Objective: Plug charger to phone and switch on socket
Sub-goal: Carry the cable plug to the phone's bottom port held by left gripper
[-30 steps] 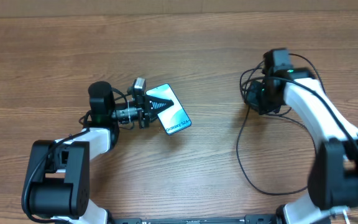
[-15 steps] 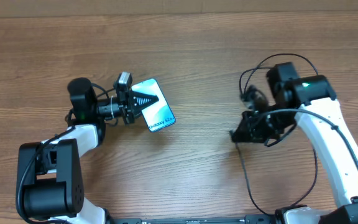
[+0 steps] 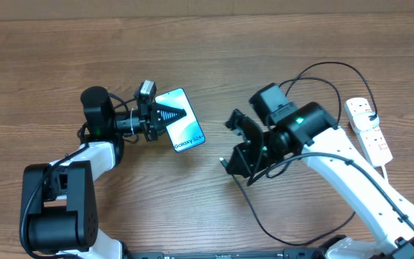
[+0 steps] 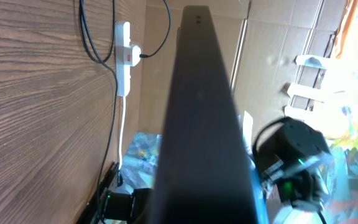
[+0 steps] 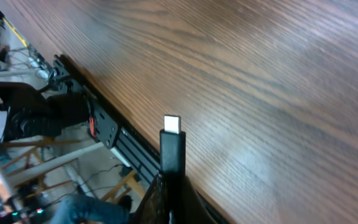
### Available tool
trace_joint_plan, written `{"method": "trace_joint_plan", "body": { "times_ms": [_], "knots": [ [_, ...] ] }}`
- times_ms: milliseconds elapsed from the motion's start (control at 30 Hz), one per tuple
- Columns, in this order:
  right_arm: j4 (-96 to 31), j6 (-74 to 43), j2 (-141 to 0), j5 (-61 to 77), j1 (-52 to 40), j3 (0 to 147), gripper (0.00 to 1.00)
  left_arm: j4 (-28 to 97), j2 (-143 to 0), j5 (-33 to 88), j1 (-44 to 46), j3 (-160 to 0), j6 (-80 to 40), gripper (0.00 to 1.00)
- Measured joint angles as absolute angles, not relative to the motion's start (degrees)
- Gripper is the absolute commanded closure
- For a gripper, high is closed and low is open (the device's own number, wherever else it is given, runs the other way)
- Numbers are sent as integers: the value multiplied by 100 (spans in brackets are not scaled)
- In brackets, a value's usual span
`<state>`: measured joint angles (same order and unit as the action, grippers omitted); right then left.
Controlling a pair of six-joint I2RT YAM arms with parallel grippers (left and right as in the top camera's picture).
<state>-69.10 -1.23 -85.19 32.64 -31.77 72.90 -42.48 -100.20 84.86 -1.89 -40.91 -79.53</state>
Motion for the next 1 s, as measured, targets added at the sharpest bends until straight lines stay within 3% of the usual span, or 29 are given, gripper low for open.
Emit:
{"method": "trace_joint_plan", "body": {
  "times_ms": [1000],
  "knots": [
    [-5957,-967,-8519,3063,-3568,7284,96,-4248,-10020,7773,266,-4091,-7782,96]
  ]
}}
